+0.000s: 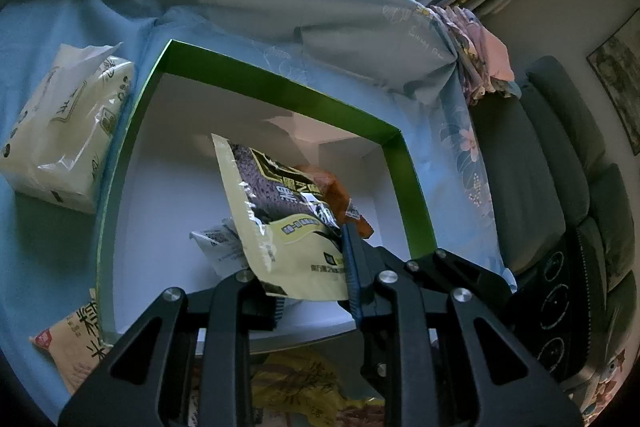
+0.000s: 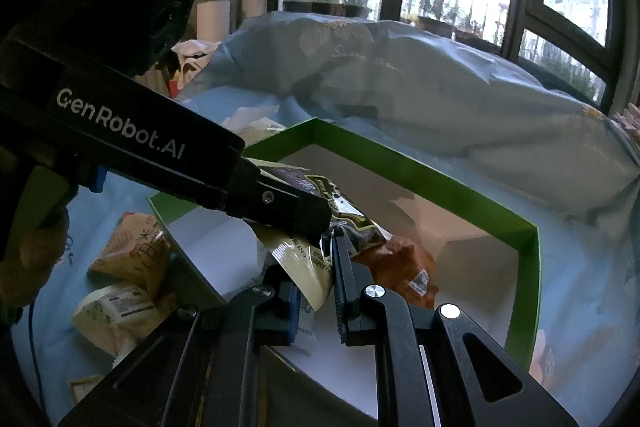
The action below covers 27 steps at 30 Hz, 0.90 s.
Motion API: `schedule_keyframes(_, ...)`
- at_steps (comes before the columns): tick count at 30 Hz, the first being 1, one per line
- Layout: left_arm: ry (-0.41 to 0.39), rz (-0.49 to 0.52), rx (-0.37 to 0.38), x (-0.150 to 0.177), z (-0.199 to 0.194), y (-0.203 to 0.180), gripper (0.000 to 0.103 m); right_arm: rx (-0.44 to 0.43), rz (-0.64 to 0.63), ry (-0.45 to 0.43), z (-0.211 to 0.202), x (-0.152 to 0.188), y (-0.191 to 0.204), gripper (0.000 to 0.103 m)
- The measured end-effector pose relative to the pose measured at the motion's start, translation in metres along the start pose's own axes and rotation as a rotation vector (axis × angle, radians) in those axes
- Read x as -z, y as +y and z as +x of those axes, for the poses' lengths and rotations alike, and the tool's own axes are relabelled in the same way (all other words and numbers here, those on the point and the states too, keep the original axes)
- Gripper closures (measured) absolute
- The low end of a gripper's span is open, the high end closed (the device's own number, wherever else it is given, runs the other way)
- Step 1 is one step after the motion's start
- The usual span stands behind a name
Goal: Organize snacks
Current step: 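Lower the yellow-and-white bag into the box and open the left gripper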
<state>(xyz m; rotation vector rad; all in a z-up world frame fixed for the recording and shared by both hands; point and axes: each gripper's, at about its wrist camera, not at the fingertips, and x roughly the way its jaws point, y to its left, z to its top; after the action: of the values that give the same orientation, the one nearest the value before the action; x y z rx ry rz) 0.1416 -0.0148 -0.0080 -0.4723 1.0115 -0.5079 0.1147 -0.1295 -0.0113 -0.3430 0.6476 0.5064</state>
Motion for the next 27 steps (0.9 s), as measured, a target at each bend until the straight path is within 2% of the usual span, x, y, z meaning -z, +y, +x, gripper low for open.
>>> schedule_keyframes(13, 0.008, 0.000, -0.018, 0.0008, 0.0031, -0.0003, 0.077, -0.006, 0.032, 0.025, 0.0007, 0.0010, -0.0031, 0.089)
schedule_keyframes(15, 0.008, 0.001, -0.027, 0.0013, 0.0032, -0.0005, 0.073, -0.004, 0.034, 0.029, 0.0002, 0.0015, -0.0031, 0.089)
schedule_keyframes(22, 0.006, -0.002, -0.047, 0.0020, 0.0025, -0.0002, 0.068, -0.001, 0.031, 0.032, -0.0024, 0.0024, -0.0032, 0.088)
schedule_keyframes(27, -0.007, -0.003, -0.069, 0.0021, 0.0002, -0.0008, 0.051, 0.004, 0.041, 0.032, -0.0043, 0.0029, -0.0041, 0.087)
